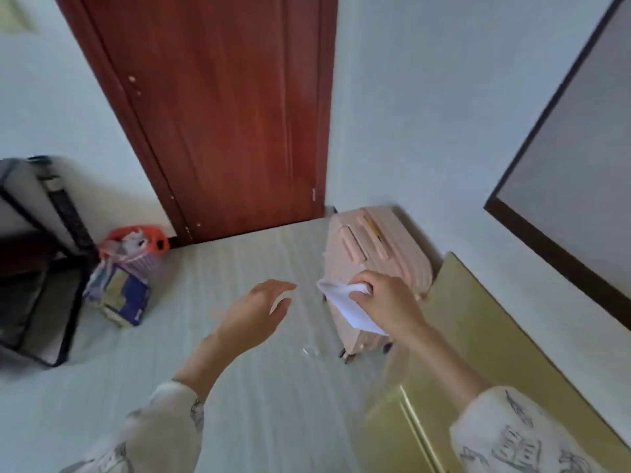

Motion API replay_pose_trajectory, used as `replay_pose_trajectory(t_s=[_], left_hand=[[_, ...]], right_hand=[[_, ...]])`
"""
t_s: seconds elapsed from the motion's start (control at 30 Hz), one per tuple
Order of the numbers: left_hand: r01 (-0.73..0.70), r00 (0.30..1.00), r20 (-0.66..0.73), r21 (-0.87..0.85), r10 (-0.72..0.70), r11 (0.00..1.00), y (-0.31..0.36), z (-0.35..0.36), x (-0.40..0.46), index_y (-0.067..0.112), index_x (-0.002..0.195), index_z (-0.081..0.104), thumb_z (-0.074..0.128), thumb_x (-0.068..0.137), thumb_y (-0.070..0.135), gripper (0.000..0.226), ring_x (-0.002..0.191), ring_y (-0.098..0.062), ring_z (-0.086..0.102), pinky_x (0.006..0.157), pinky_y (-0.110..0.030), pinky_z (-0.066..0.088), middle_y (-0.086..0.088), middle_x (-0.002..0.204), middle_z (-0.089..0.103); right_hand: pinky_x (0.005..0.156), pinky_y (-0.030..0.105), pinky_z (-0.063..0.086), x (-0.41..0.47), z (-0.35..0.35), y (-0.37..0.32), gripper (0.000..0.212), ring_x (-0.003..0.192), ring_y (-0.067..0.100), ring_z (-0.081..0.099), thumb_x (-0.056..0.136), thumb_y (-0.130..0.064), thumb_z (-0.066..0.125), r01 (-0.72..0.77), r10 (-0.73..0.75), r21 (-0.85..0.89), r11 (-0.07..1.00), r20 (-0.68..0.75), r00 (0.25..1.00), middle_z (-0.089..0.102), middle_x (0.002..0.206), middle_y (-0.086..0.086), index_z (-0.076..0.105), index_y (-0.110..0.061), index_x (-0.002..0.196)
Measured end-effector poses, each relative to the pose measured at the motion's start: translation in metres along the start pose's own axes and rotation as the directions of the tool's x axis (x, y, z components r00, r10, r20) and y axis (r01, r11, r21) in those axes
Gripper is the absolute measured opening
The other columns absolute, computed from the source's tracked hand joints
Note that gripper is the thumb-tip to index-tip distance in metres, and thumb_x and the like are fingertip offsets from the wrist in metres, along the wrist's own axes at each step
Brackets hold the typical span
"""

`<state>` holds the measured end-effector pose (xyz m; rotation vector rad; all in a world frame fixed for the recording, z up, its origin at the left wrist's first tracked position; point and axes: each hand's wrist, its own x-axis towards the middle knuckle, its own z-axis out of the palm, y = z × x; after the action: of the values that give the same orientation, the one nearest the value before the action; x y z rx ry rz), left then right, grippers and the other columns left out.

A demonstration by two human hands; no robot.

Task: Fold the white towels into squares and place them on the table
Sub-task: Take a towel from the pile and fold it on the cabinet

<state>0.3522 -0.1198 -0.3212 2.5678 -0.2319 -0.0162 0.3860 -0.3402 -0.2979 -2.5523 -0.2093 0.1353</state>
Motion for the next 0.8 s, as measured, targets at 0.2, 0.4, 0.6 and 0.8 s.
replay_pose_trajectory(t_s=[0.2,0.4,0.6,0.8], left_hand=[[0.188,0.967,-0.189,0.065,-0.173,0.98,-0.124,-0.126,-0.118,0.021,0.132,0.047,0.042,0.097,0.023,0.036,0.121,-0.014,0.047,0.098,-0.023,0.034,0.004,0.133,0.05],[0.348,0.904,-0.293,0.075,-0.312,0.935,-0.248,-0.224,-0.244,0.021,0.128,0.051,0.045,0.095,0.021,0.034,0.114,-0.018,0.052,0.092,-0.023,0.037,0.002,0.127,0.053],[0.536,0.779,-0.39,0.007,-0.491,0.844,-0.346,-0.295,-0.334,0.021,0.128,0.053,0.044,0.096,0.023,0.033,0.1,-0.016,0.057,0.085,-0.022,0.039,0.003,0.126,0.055],[0.633,0.69,-0.416,-0.05,-0.593,0.772,-0.445,-0.349,-0.372,0.018,0.127,0.055,0.044,0.097,0.022,0.032,0.105,-0.019,0.058,0.091,-0.025,0.04,0.002,0.128,0.055]], right_hand=[[0.074,0.031,0.048,0.009,0.093,-0.195,0.015,0.084,0.018,0.061,0.084,-0.019,0.057,0.273,-0.285,0.112,0.955,0.107,0.953,0.069,0.088,-0.005,0.068,-0.026,0.092],[0.063,0.021,0.04,-0.013,0.196,-0.368,0.011,0.075,0.011,0.056,0.082,-0.017,0.061,0.431,-0.482,0.255,0.866,0.193,0.855,0.065,0.081,-0.008,0.066,-0.027,0.082],[0.058,0.005,0.036,-0.021,0.28,-0.508,0.011,0.075,0.006,0.054,0.083,-0.018,0.062,0.568,-0.635,0.287,0.772,0.295,0.714,0.063,0.081,-0.011,0.07,-0.02,0.091],[0.053,0.007,0.038,0.005,0.364,-0.621,0.009,0.067,0.001,0.05,0.084,-0.02,0.062,0.614,-0.697,0.331,0.717,0.376,0.611,0.056,0.069,-0.017,0.069,-0.022,0.09]])
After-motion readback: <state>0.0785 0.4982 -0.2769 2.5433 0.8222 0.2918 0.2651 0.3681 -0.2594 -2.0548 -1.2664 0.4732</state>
